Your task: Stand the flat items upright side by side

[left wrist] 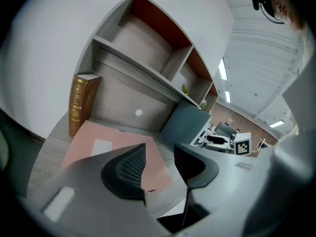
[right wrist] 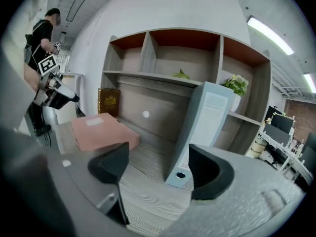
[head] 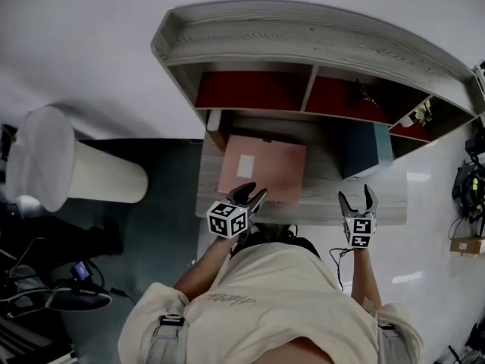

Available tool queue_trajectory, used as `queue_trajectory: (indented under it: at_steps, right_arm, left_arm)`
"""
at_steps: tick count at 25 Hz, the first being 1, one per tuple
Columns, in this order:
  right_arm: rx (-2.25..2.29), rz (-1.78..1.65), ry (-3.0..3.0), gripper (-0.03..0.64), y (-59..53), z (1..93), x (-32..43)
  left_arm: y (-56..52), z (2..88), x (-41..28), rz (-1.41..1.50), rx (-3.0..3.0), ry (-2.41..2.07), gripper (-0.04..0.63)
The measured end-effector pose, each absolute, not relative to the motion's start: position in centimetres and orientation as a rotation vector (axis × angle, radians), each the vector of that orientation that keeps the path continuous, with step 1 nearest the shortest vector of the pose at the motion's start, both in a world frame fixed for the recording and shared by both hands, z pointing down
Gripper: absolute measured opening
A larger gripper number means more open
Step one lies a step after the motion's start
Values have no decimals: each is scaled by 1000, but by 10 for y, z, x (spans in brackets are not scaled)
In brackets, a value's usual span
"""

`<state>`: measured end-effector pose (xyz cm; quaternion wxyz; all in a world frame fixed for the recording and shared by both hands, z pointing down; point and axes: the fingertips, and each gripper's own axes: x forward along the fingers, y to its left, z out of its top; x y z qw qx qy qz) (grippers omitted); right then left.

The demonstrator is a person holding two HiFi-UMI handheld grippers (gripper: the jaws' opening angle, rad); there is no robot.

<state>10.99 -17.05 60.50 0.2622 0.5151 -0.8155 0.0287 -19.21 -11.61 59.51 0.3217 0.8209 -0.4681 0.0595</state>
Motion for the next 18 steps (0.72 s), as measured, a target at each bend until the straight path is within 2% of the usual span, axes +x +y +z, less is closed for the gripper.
queue_trajectory:
  at_steps: [8, 18]
  right_arm:
    - [1289, 55, -2248, 380, -168, 602, 36]
    - [1045, 44, -2353, 397, -215, 611, -34]
  left_arm:
    - [-101, 631, -241, 199, 2130, -1262, 198]
    - [-82, 647, -268, 248, 2051, -1355, 198]
